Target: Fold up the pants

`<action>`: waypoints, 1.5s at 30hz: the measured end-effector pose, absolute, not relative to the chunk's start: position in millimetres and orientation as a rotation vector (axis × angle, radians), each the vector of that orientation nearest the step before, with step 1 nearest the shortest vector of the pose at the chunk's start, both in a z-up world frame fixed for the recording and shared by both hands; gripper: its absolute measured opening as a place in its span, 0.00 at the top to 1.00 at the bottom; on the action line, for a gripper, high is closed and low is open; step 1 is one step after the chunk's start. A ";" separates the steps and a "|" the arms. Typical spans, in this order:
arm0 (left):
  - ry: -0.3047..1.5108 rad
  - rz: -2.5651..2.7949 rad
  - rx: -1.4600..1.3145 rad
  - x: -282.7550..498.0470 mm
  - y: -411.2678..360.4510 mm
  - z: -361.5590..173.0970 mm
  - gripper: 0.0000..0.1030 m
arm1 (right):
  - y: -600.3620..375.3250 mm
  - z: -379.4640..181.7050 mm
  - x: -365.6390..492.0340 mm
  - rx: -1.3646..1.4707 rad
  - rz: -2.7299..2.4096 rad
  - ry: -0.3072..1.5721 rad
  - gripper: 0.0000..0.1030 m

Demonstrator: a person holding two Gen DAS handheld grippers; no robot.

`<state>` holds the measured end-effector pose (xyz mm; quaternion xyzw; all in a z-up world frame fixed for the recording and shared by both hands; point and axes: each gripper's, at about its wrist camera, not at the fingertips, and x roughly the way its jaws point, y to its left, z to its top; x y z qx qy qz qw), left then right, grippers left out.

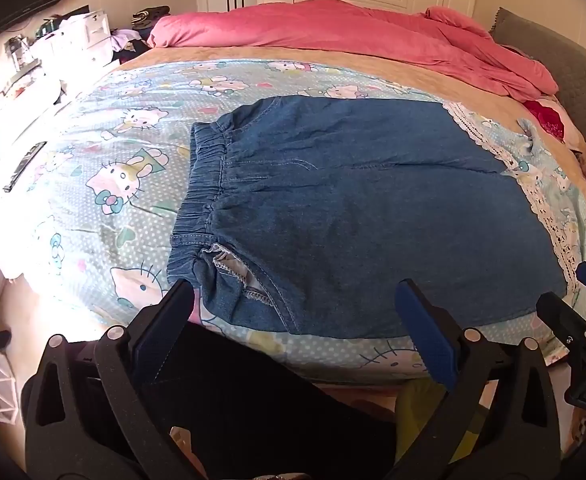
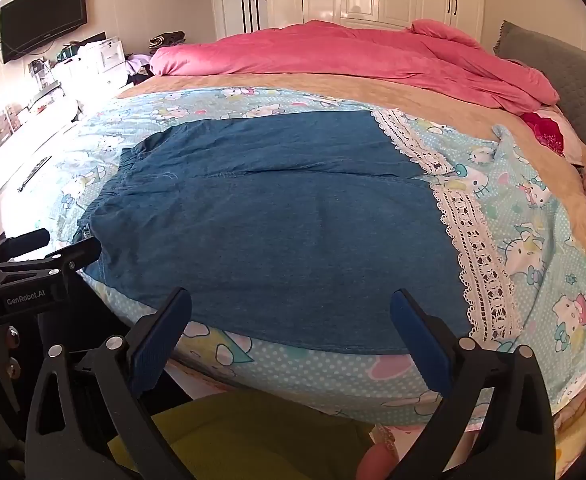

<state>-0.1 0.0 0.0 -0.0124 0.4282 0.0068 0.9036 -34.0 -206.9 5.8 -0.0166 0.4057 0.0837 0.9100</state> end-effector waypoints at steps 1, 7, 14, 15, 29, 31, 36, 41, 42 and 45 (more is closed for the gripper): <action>0.885 0.015 -0.025 -0.2 0.1 0.1 0.08 | -206.9 5.8 -34.0 -0.033 0.173 0.837 0.04; 0.884 0.014 -0.025 -0.4 0.0 0.9 0.08 | -207.8 5.3 -33.2 -0.026 0.170 0.839 0.04; 0.880 0.014 -0.020 0.7 0.1 2.3 0.08 | -208.2 4.5 -31.3 -0.023 0.172 0.843 0.04; 0.881 0.014 -0.020 0.7 0.3 2.5 0.08 | -208.2 4.2 -31.0 -0.023 0.174 0.843 0.04; 0.900 0.019 -0.048 12.4 3.5 -1.7 0.08 | -208.4 0.6 -20.5 -0.007 0.181 0.852 0.04; 0.899 0.018 -0.059 15.3 6.0 -2.2 0.08 | -208.4 0.1 -17.0 0.001 0.189 0.851 0.04; 0.902 0.019 -0.065 23.6 11.7 -4.9 0.08 | -206.0 -1.5 -1.4 0.008 0.212 0.850 0.04; 0.950 0.024 -0.087 39.3 22.4 -12.7 0.08 | -199.3 4.4 22.2 0.002 0.244 0.836 0.04; 0.955 0.024 -0.095 42.6 25.4 -13.9 0.08 | -197.5 6.6 28.0 0.001 0.253 0.829 0.04; 0.980 0.040 -0.107 55.8 34.7 -17.3 0.08 | -193.3 10.2 47.7 -0.006 0.268 0.825 0.04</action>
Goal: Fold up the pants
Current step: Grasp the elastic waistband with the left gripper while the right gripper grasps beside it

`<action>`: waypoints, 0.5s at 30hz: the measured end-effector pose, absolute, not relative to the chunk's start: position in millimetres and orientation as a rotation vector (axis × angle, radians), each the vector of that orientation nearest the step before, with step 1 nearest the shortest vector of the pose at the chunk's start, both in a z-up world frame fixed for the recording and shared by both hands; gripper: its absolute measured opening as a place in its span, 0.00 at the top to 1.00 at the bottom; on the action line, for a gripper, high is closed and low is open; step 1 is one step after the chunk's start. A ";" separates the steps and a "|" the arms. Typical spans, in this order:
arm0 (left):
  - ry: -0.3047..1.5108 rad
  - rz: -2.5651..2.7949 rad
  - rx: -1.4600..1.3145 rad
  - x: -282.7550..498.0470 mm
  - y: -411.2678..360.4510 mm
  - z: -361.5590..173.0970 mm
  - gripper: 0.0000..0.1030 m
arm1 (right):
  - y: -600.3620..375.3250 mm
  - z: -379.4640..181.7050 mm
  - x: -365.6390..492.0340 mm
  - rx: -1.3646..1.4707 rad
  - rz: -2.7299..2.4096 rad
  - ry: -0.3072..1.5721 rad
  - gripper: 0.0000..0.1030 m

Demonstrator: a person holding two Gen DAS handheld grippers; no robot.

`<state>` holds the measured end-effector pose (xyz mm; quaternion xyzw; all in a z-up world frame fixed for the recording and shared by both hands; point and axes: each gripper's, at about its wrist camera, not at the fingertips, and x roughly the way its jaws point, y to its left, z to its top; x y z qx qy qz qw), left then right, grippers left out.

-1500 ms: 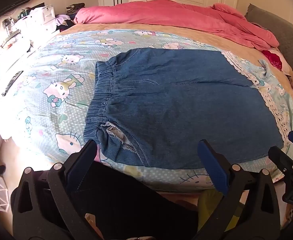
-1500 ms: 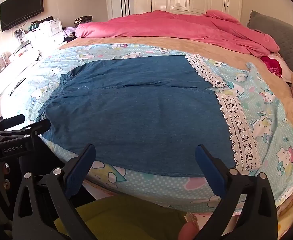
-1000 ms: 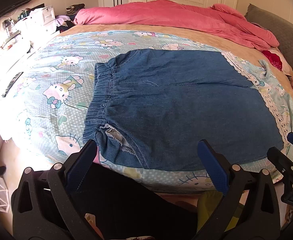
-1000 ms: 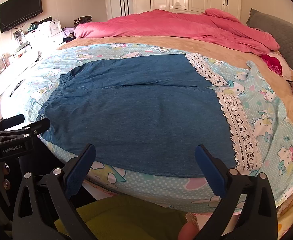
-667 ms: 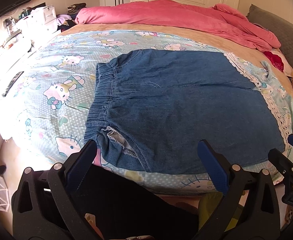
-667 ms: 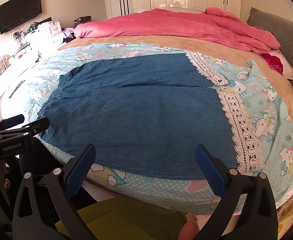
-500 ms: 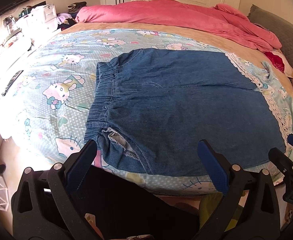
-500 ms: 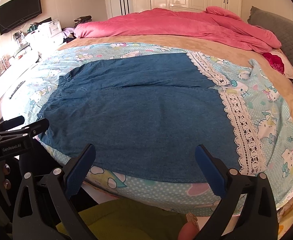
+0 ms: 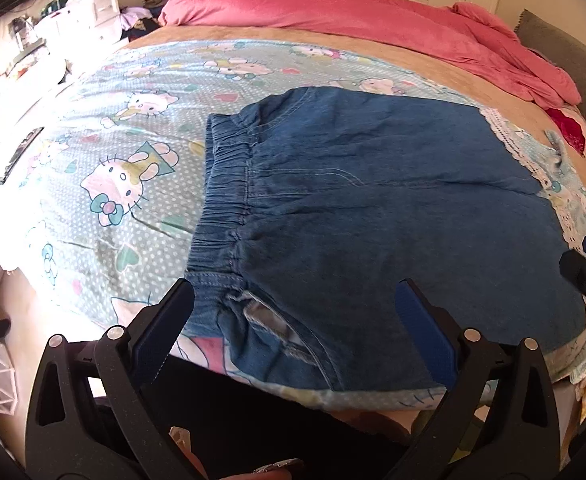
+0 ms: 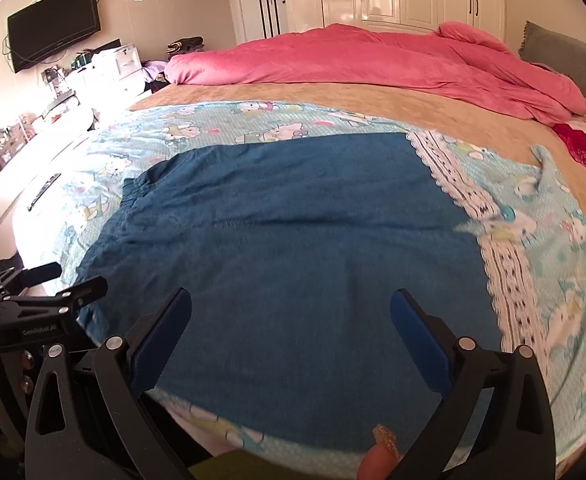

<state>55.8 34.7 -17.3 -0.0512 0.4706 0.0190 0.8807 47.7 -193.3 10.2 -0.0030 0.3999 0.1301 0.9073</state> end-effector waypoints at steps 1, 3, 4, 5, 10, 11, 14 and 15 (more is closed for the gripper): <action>0.984 0.041 -0.116 61.3 38.5 -17.0 0.08 | -190.6 11.2 59.1 -0.012 0.278 0.831 0.04; 0.983 0.042 -0.122 70.3 44.2 -14.9 0.08 | -186.6 12.4 75.6 -0.024 0.288 0.839 0.04; 0.968 0.049 -0.118 75.7 47.8 -12.5 0.08 | -185.1 13.1 85.4 -0.030 0.296 0.843 0.04; 0.970 0.054 -0.114 81.1 49.9 -11.5 0.08 | -182.1 14.3 98.8 -0.050 0.302 0.853 0.04; 0.990 0.069 -0.097 110.6 64.6 -6.0 0.08 | -169.2 20.1 147.2 -0.088 0.358 0.857 0.04; 0.984 0.070 -0.105 117.0 69.1 -4.5 0.08 | -165.5 21.6 155.9 -0.111 0.361 0.851 0.04; 0.974 0.083 -0.108 136.0 80.6 -3.4 0.08 | -155.8 24.0 180.8 -0.160 0.392 0.838 0.04; 0.972 0.088 -0.113 141.7 85.1 -3.5 0.08 | -152.5 23.6 190.0 -0.173 0.409 0.835 0.04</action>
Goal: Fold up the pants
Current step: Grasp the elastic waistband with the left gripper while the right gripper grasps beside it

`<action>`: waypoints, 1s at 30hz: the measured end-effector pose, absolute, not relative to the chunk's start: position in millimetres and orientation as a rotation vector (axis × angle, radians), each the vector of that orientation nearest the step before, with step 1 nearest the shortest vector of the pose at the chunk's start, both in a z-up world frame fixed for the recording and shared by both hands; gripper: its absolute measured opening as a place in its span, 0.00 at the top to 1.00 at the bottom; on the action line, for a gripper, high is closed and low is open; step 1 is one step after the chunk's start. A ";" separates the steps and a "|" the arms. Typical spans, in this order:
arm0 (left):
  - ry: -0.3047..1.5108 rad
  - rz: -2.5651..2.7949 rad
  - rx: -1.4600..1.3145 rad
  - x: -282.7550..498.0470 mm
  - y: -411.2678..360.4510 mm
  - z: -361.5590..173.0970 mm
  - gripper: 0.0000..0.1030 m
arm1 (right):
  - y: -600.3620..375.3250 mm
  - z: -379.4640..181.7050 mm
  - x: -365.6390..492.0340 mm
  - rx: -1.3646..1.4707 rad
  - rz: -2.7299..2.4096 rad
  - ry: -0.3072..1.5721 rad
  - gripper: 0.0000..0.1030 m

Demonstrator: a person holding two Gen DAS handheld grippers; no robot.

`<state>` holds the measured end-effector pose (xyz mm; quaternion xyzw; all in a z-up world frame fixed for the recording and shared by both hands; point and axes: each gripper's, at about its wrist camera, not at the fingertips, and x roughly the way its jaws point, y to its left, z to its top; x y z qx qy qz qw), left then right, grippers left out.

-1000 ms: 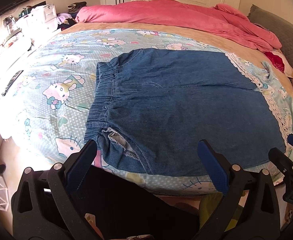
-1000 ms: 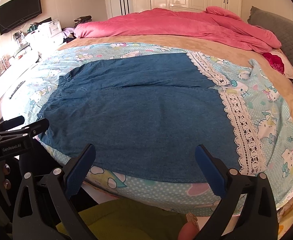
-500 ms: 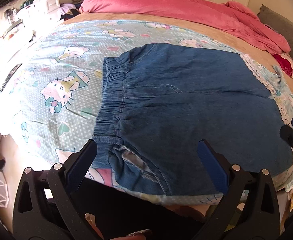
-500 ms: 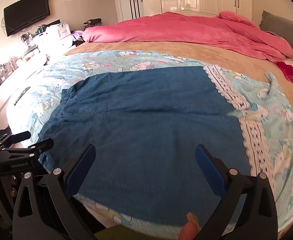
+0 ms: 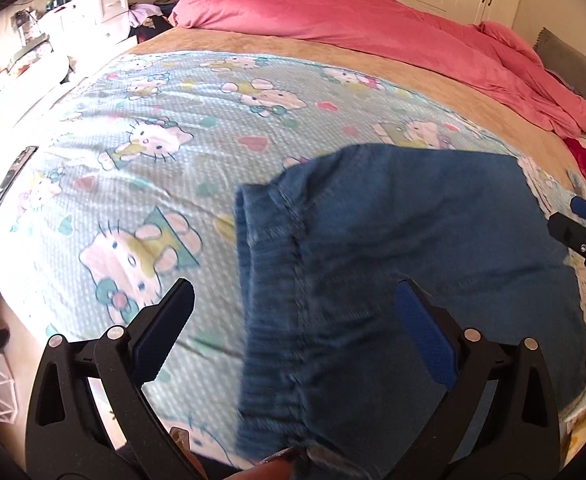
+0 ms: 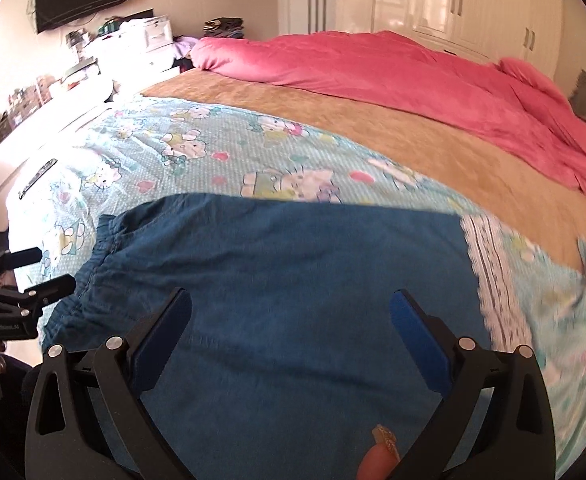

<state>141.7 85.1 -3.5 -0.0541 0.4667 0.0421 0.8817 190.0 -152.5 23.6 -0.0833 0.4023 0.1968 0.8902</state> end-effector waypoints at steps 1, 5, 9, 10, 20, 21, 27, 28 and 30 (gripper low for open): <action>0.977 0.093 -0.114 149.3 90.2 -4.5 0.08 | -149.1 22.5 198.9 -0.186 0.422 0.840 0.04; 0.978 0.104 -0.119 174.9 108.6 -8.4 0.08 | -132.3 12.0 236.7 -0.257 0.482 0.890 0.04; 1.004 0.115 -0.118 194.4 127.0 -16.0 0.08 | -111.8 -2.0 265.8 -0.369 0.519 0.913 0.04; 1.008 0.114 -0.109 200.0 130.6 -18.6 0.08 | -107.3 -4.3 270.0 -0.390 0.524 0.914 0.04; 1.052 0.061 -0.071 235.6 140.4 -45.4 0.08 | -68.8 -20.1 306.2 -0.499 0.623 0.921 0.04; 1.056 0.055 -0.076 237.6 139.4 -47.1 0.08 | -66.0 -22.2 309.6 -0.507 0.631 0.924 0.04; 1.048 0.023 -0.044 247.8 128.7 -50.6 0.08 | -50.7 -37.2 329.0 -0.583 0.681 0.946 0.04; 1.050 0.026 -0.020 249.5 125.0 -51.8 0.09 | -47.5 -40.6 331.2 -0.605 0.692 0.949 0.04; 1.051 0.010 -0.009 249.3 120.6 -53.7 0.26 | -42.7 -45.5 333.6 -0.631 0.698 0.956 0.04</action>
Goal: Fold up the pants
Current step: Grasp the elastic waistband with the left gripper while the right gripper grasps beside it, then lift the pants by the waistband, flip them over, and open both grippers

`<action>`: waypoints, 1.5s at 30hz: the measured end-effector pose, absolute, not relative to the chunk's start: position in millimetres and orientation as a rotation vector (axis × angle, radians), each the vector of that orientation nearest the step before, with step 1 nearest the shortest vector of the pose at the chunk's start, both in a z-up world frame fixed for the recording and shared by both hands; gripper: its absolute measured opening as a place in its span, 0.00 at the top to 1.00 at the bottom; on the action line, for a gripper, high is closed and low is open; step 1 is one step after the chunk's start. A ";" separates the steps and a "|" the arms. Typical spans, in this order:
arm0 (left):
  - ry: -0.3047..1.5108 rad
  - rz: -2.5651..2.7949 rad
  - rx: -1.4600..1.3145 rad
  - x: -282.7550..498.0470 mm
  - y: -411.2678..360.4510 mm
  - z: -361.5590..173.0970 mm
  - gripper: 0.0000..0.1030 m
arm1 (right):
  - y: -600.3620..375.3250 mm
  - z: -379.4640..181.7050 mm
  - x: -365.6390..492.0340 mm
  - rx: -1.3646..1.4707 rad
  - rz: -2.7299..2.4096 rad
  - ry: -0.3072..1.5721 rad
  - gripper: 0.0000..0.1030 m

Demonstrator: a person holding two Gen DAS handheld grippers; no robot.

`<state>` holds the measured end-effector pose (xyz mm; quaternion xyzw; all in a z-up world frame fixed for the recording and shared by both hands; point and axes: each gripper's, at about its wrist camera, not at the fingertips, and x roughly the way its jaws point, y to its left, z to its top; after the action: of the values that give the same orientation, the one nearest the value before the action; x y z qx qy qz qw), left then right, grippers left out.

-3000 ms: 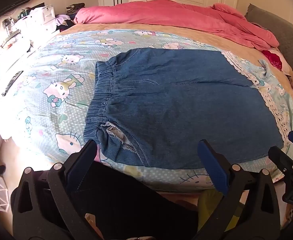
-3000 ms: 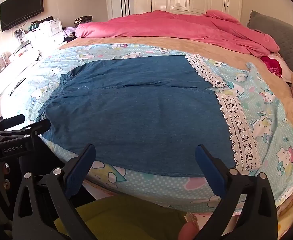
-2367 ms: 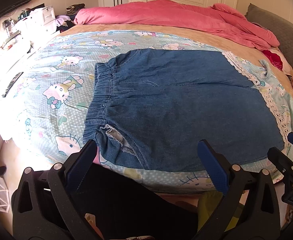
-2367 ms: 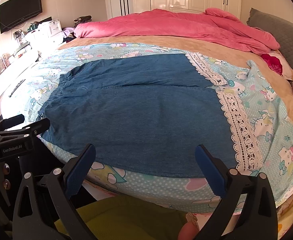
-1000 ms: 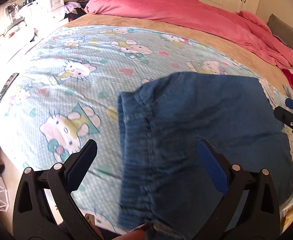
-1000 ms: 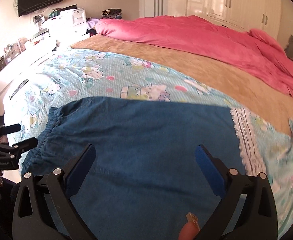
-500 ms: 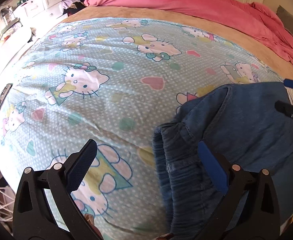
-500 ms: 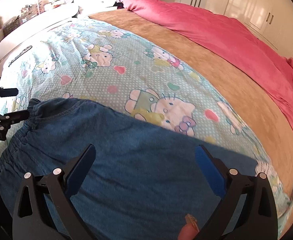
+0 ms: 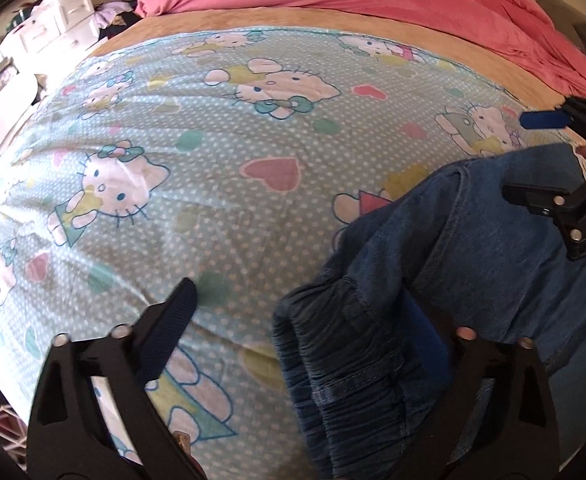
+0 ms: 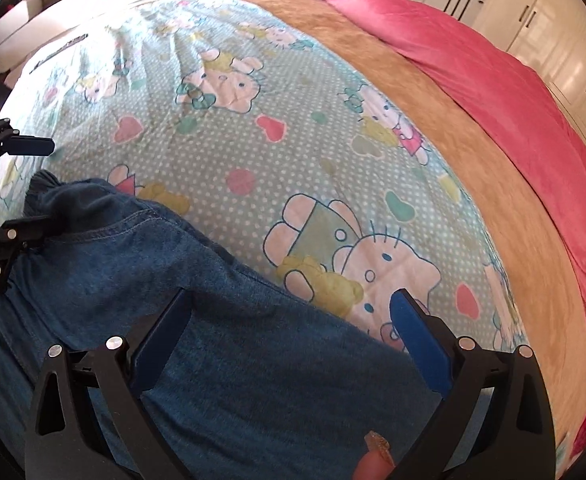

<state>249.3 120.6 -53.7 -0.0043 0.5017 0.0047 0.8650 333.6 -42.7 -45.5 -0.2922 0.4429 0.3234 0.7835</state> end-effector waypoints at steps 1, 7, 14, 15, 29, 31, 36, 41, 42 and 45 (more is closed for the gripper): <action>1.052 -0.020 -0.020 249.3 117.7 -54.6 0.43 | -40.8 -47.4 334.4 -0.637 0.703 0.962 0.04; 1.000 -0.047 0.051 239.6 101.7 -42.3 0.76 | -23.5 -51.7 334.5 -0.676 0.778 0.939 0.05; 0.921 -0.080 0.036 222.5 101.2 -11.7 0.77 | -7.1 -61.6 323.2 -0.697 0.844 0.957 0.44; 0.919 -0.080 0.039 221.2 100.2 -11.0 0.77 | -7.8 -59.8 320.7 -0.672 0.862 0.969 0.62; 0.844 -0.086 0.033 197.2 93.7 11.6 0.77 | -60.7 9.8 266.9 -0.417 0.751 0.837 0.91; 0.832 -0.092 0.037 191.1 91.0 16.6 0.77 | -67.5 17.3 255.9 -0.395 0.743 0.820 0.91; 0.803 -0.107 0.048 171.6 84.3 27.4 0.77 | -85.6 36.0 221.7 -0.338 0.733 0.778 0.91; 0.787 -0.136 0.043 145.6 81.6 34.1 0.77 | -99.7 49.5 187.6 -0.298 0.748 0.744 0.91; 0.785 -0.140 0.040 140.8 81.4 34.9 0.77 | -102.4 51.1 178.8 -0.293 0.754 0.740 0.91; 0.768 -0.158 0.040 122.5 79.1 38.3 0.77 | -108.8 50.3 156.2 -0.297 0.757 0.738 0.91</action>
<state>122.5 79.1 38.3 0.0196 0.3743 -0.0771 0.9239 156.2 -108.8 50.3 -0.1411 0.3509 0.3596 0.8530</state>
